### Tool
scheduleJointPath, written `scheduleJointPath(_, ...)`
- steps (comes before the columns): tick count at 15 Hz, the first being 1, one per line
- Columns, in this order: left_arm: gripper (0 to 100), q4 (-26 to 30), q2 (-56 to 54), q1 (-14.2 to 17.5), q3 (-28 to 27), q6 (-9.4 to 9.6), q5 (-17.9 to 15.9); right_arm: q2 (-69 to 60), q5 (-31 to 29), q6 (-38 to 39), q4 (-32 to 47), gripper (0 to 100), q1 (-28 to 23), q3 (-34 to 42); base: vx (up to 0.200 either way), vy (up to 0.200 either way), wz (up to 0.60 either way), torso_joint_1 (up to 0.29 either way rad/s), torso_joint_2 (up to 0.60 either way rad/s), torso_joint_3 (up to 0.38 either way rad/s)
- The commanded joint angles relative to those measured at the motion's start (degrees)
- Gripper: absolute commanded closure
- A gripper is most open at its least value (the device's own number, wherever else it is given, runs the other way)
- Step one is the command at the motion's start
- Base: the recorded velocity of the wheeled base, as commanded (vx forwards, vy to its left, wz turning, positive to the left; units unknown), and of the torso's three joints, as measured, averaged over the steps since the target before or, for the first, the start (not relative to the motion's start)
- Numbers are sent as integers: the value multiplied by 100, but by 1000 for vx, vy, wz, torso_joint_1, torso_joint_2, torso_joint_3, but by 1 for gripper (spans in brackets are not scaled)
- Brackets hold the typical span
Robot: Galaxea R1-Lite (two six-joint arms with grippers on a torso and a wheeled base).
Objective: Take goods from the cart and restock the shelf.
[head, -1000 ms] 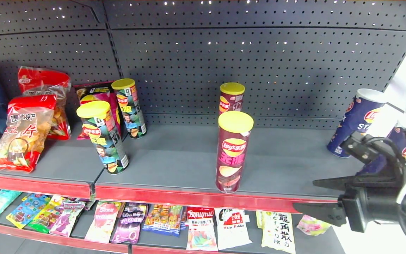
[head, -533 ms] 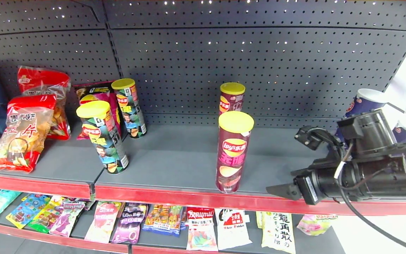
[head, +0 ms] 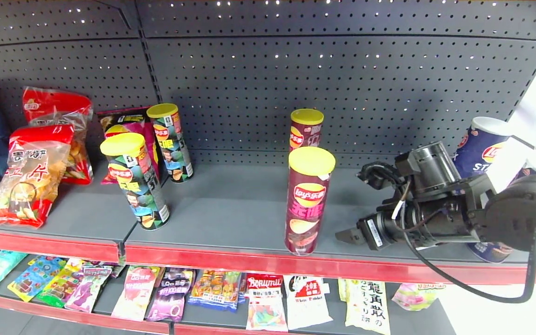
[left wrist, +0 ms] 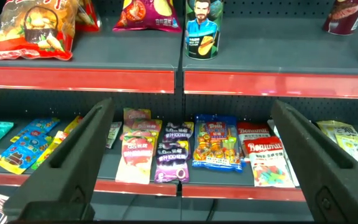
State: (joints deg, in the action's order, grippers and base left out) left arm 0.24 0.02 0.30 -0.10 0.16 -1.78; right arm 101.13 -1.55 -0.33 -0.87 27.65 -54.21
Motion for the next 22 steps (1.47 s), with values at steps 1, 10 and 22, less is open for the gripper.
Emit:
scheduleJointPath(1, 0, 2, -2, 5, 1, 2, 2, 240, -100, -2, -10, 0, 127, -116, 0, 0, 0, 0, 0, 0)
scheduleJointPath(10, 0, 2, -2, 5, 1, 2, 2, 521, -214, -11, -19, 0, 241, -292, 0, 0, 0, 0, 0, 0)
scheduleJointPath(22, 0, 2, -2, 5, 1, 2, 2, 680, -293, 68, -19, 0, 505, -344, 0, 0, 0, 0, 0, 0)
